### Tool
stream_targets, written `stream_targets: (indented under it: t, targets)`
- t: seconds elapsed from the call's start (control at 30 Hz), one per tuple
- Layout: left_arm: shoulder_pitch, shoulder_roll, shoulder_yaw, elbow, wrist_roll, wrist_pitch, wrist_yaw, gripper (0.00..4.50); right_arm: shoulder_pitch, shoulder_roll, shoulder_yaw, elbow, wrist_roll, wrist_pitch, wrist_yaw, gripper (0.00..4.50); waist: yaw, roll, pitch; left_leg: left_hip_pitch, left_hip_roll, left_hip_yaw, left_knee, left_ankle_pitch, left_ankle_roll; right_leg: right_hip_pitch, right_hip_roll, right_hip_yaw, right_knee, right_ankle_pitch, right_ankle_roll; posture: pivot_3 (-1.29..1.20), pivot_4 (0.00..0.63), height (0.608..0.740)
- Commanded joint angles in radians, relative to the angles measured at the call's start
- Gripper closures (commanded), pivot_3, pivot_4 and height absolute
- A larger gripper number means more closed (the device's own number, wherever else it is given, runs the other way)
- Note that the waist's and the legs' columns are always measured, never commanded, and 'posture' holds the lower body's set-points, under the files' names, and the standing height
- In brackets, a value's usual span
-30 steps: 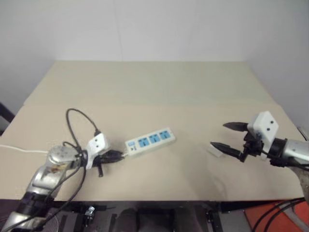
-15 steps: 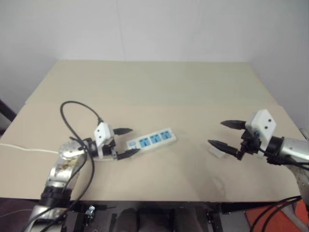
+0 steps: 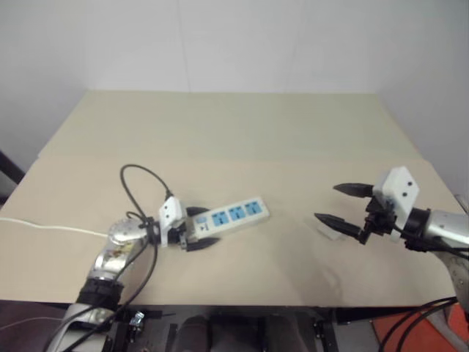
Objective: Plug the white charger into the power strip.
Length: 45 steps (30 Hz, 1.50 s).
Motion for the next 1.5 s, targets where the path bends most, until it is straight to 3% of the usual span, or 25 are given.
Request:
stream_targets:
  t: [0.03, 0.23, 0.33, 0.4, 0.7, 1.03, 1.17, 1.3, 1.4, 1.5]
  targets:
    - [0.015, -0.007, -0.008, 0.052, 0.039, -0.037, 0.029, 0.03, -0.024, -0.017, -0.029, -0.034, 0.025, 0.004, -0.005, 0.00, 0.000, 0.000, 0.000, 0.000, 0.000, 0.000, 0.000, 0.000, 0.000, 0.000, 0.000, 0.000, 0.000, 0.000, 0.000, 0.00, 0.150, 0.740]
    - [0.044, -0.002, -0.008, 0.076, 0.036, -0.060, 0.020, 0.03, -0.052, -0.021, -0.018, -0.024, 0.024, 0.000, 0.004, 0.00, -0.003, 0.006, -0.004, 0.005, 0.000, 0.000, 0.000, 0.000, 0.000, 0.003, 0.000, 0.001, 0.001, -0.001, 0.001, 0.00, 0.150, 0.740]
    - [0.045, 0.005, -0.009, 0.083, 0.021, -0.050, -0.009, 0.56, -0.069, -0.019, -0.008, -0.017, 0.019, -0.002, 0.002, 0.00, -0.007, 0.006, -0.004, 0.005, 0.000, 0.001, 0.000, 0.000, 0.000, 0.003, 0.000, 0.001, 0.001, -0.001, 0.001, 0.00, 0.150, 0.740]
    - [0.042, 0.005, -0.012, 0.089, 0.017, -0.050, -0.026, 1.17, -0.084, -0.019, 0.000, -0.013, 0.017, -0.003, 0.004, 0.00, -0.010, 0.006, -0.004, 0.005, 0.000, 0.001, 0.000, 0.000, 0.000, 0.003, 0.001, 0.001, 0.001, -0.001, 0.001, 0.00, 0.150, 0.740]
    - [-0.050, 0.010, -0.041, 0.095, 0.031, -0.105, -0.127, 1.19, -0.137, -0.060, 0.024, 0.052, 0.005, -0.015, 0.062, 0.00, -0.009, 0.006, -0.004, 0.004, 0.000, 0.001, 0.000, 0.000, 0.000, 0.003, 0.000, 0.001, 0.000, 0.000, 0.001, 0.00, 0.150, 0.740]
    - [-0.102, 0.007, -0.095, 0.135, 0.030, -0.179, -0.285, 1.19, -0.275, -0.102, 0.132, 0.223, -0.026, -0.005, 0.163, 0.00, -0.003, 0.006, -0.004, -0.002, 0.000, 0.001, 0.000, 0.000, 0.000, -0.001, 0.000, 0.000, -0.002, 0.000, 0.000, 0.00, 0.150, 0.740]
    - [-0.113, -0.012, -0.100, 0.173, 0.043, -0.199, -0.276, 1.19, -0.374, -0.053, 0.177, 0.205, -0.060, 0.214, -0.032, 0.00, -0.002, 0.006, -0.004, -0.002, 0.000, 0.000, 0.000, 0.000, 0.000, -0.001, 0.000, 0.000, -0.001, 0.000, 0.000, 0.00, 0.150, 0.740]
    - [-0.114, -0.020, -0.098, 0.171, 0.043, -0.196, -0.271, 1.19, -0.647, -0.070, 0.269, 0.191, 0.010, 0.683, -0.106, 0.00, -0.003, 0.006, -0.004, -0.002, -0.001, 0.000, 0.001, 0.000, 0.000, -0.001, -0.001, 0.000, 0.001, 0.000, 0.000, 0.00, 0.150, 0.740]
    - [-0.116, -0.022, -0.099, 0.165, 0.043, -0.190, -0.268, 1.19, -0.866, -0.096, 0.433, 0.234, 0.023, 0.964, -0.113, 0.00, 0.000, 0.007, -0.004, -0.003, -0.001, 0.000, 0.001, 0.000, 0.000, -0.004, -0.002, 0.000, 0.002, 0.000, -0.001, 0.00, 0.150, 0.740]
    - [-0.119, -0.021, -0.100, 0.160, 0.042, -0.186, -0.269, 1.19, -1.010, -0.165, 0.662, 0.303, 0.060, 1.070, -0.052, 0.00, 0.007, 0.007, -0.004, -0.007, 0.000, -0.003, 0.000, 0.000, 0.000, -0.006, -0.003, -0.004, 0.000, 0.000, -0.002, 0.00, 0.150, 0.740]
